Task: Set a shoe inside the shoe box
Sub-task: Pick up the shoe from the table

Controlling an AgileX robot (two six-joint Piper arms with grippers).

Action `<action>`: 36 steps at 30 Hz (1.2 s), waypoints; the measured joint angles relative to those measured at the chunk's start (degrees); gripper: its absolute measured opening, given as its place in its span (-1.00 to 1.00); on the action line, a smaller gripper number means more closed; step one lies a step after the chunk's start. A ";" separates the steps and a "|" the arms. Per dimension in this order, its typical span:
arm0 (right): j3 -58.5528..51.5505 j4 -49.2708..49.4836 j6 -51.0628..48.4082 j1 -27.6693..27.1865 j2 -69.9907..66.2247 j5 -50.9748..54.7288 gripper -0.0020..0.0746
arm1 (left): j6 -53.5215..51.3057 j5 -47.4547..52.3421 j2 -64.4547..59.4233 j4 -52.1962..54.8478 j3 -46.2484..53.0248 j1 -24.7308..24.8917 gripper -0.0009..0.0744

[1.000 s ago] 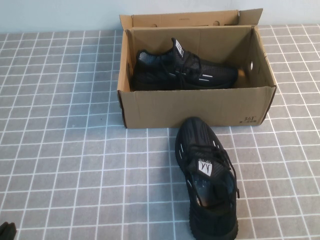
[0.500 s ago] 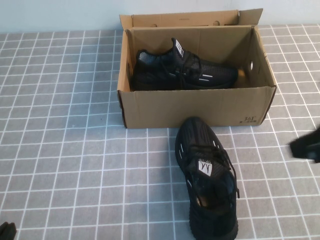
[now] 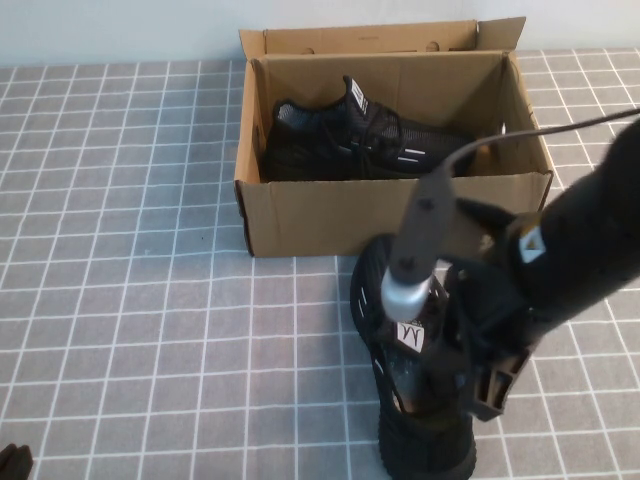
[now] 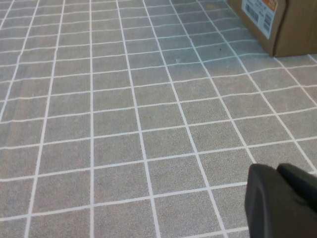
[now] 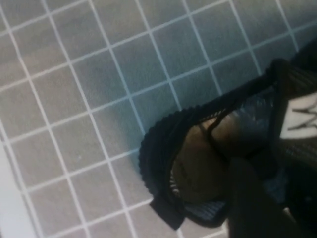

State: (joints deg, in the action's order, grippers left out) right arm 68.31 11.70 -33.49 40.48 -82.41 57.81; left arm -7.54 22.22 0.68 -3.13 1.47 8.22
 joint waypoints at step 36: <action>0.49 -13.24 -15.02 0.09 -14.06 -15.59 0.12 | 0.00 0.00 0.00 0.00 0.00 0.00 -0.98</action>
State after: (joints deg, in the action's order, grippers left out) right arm 68.81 -1.54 -48.51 40.57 -96.47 42.22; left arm -7.54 22.22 0.68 -3.13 1.47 8.22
